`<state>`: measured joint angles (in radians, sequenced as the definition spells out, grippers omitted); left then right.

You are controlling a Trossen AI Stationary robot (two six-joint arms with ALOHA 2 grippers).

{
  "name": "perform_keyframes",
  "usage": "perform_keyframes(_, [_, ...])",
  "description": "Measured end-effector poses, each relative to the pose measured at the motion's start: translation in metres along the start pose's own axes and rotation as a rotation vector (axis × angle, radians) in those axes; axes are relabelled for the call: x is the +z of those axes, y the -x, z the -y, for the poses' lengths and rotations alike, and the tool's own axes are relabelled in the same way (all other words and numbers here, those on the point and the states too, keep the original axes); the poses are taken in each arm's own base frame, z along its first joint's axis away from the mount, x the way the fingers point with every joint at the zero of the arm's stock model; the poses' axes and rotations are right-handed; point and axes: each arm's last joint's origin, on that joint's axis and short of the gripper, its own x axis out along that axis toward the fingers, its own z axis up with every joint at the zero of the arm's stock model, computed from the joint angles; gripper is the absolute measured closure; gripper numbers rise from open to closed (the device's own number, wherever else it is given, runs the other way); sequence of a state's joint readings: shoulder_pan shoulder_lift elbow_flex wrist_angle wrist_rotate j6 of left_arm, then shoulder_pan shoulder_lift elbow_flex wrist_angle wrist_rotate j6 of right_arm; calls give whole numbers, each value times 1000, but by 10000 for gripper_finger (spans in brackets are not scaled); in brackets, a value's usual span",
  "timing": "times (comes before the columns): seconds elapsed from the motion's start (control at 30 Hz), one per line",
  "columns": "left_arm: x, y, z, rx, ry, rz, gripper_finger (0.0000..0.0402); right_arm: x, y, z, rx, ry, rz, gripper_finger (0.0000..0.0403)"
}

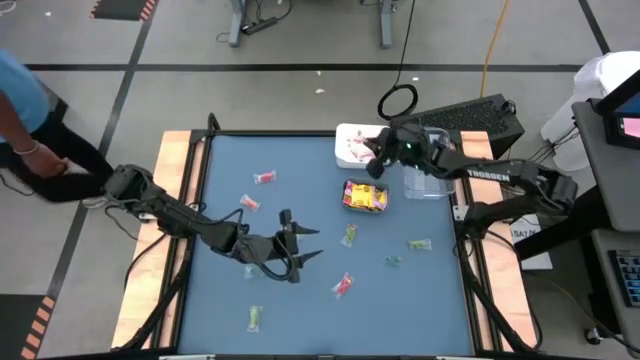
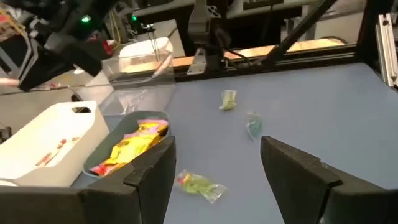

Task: Sort candy
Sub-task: Put the white candy into the white bin, then put the center green candy into the transparent bin

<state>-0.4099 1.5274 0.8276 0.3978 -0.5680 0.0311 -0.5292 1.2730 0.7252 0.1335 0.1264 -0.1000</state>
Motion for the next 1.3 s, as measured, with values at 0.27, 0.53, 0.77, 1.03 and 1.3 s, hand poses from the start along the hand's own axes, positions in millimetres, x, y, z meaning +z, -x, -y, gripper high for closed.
perform_keyframes(0.27, [-5, 8, -17, 51, -2, -137, 162, 0, -45, 8, 78, -11, -220, 369])
perform_keyframes(0.53, [-11, 8, -32, 81, -34, -231, 162, -12, -77, 6, 43, -5, -345, 369])
perform_keyframes(0.77, [-18, 10, -32, 86, -23, -294, 162, -20, -86, 4, 34, -24, -417, 341])
perform_keyframes(1.03, [-20, 10, -31, 47, 1, -313, 162, -4, -74, 5, 12, -44, -514, 264])
perform_keyframes(1.3, [-28, 16, -25, -24, -10, -398, 162, 41, -22, -30, 99, -14, -365, 250])
